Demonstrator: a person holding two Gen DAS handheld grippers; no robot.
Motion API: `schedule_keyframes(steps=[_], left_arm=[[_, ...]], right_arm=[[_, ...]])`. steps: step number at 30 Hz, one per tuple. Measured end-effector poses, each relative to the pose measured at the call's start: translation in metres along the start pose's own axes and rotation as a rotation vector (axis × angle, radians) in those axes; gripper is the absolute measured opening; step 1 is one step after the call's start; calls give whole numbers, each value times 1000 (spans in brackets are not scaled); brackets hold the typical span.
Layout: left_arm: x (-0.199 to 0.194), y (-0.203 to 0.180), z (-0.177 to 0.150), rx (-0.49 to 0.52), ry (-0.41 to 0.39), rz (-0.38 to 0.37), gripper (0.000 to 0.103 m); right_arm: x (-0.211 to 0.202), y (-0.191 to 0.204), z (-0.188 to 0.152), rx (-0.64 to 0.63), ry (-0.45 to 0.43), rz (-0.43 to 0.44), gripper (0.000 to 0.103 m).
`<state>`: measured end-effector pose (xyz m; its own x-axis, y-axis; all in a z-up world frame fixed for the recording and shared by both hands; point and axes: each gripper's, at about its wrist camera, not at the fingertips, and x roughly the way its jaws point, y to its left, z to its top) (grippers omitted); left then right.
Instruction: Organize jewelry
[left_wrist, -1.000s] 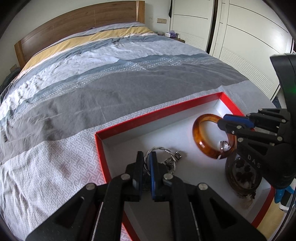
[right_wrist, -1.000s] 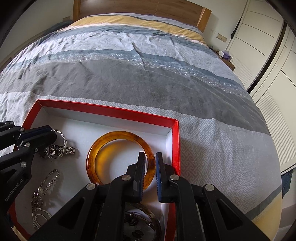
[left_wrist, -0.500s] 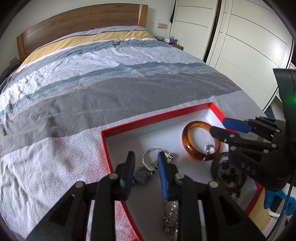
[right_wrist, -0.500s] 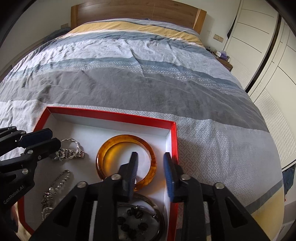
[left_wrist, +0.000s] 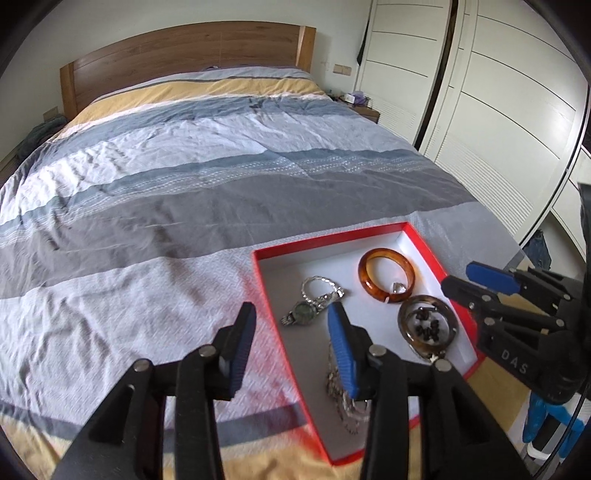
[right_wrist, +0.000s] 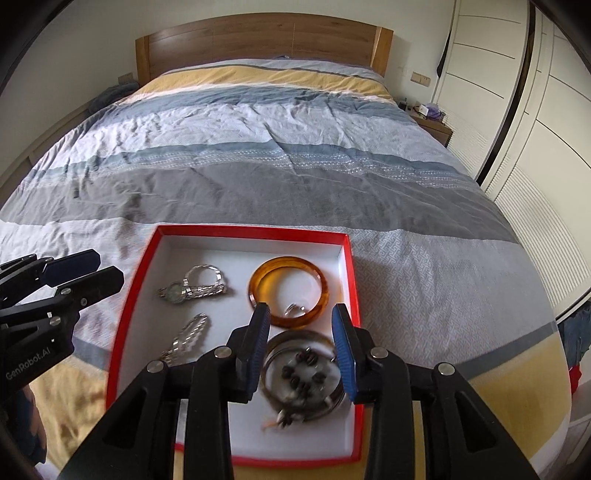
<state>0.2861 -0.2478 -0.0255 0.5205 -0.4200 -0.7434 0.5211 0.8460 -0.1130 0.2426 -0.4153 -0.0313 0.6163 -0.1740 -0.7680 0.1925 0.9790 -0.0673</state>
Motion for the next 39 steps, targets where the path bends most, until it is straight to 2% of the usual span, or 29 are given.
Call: schedule_keyframes(steps=[5,9,16,23,26,33,39], left_arm=[[-44,18,-12,-57,-32,41,44],[-81,31,-25,-80,-73,91,44],[-134,44,-52,-149,-109,104,44],[-189,54,-74,-184,-145,166,44],[-211,59,-84,-203,-157,192,51],[-260,54,-101,-216,-197,230,54],[-312,40,-112,-221,-263,239,55]], right_arm=[[-36,22,-12,2,-22,26,41],[-69,44,-21,-11,-50,57,42],[-132,81,-33,-50,-113,93,43],[-187,108,-57,-72,-157,112,43],[-206,119,-71,-83,-168,122,44],[-254,140,-95,-120,-224,145,44],[-310,142,-111,-134,-302,139,46]])
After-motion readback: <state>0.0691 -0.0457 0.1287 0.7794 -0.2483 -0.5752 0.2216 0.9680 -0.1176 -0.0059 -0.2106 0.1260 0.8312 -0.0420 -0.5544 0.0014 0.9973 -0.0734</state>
